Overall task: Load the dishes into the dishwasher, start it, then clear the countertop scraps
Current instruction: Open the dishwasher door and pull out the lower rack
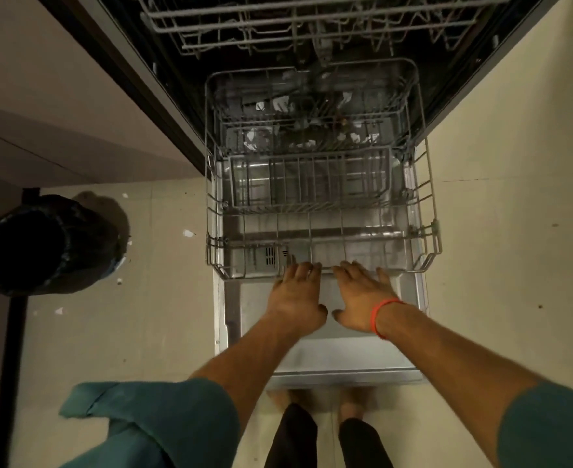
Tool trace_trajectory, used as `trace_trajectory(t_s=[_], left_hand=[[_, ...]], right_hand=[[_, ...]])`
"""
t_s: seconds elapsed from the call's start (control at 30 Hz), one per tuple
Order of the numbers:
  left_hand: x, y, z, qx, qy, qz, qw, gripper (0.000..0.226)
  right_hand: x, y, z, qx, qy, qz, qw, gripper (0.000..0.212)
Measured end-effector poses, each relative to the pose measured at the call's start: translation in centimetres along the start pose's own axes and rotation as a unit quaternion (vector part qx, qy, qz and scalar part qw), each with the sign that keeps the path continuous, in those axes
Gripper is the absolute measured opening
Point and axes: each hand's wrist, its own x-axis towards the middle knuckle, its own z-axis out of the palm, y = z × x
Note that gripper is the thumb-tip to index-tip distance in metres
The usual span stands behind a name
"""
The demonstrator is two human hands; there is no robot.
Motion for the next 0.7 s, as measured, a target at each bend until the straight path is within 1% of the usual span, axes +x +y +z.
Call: trace_trajectory(t_s=[0.1, 0.2, 0.47, 0.63, 0.7], left_hand=[[-1.8, 0.0, 2.1, 0.0, 0.006, 0.0, 1.0, 0.088], [-3.6, 0.1, 3.8, -0.005, -0.004, 0.002, 1.0, 0.085], [-8.1, 1.1, 8.0, -0.014, -0.029, -0.011, 0.999, 0.087], [-9.8, 1.4, 9.6, -0.015, -0.076, -0.016, 0.997, 0.089], [-10.0, 1.6, 10.0, -0.015, -0.088, -0.02, 0.996, 0.091]], right_hand=[[-1.7, 0.0, 2.4, 0.007, 0.012, -0.013, 1.0, 0.093], [-3.0, -0.2, 4.8, 0.018, 0.015, -0.018, 1.0, 0.091], [-6.9, -1.7, 9.9, 0.052, -0.005, 0.0, 0.999, 0.088], [-8.6, -1.9, 11.7, 0.039, -0.039, 0.003, 0.999, 0.088], [-8.9, -1.8, 12.3, 0.034, -0.04, 0.003, 0.999, 0.089]])
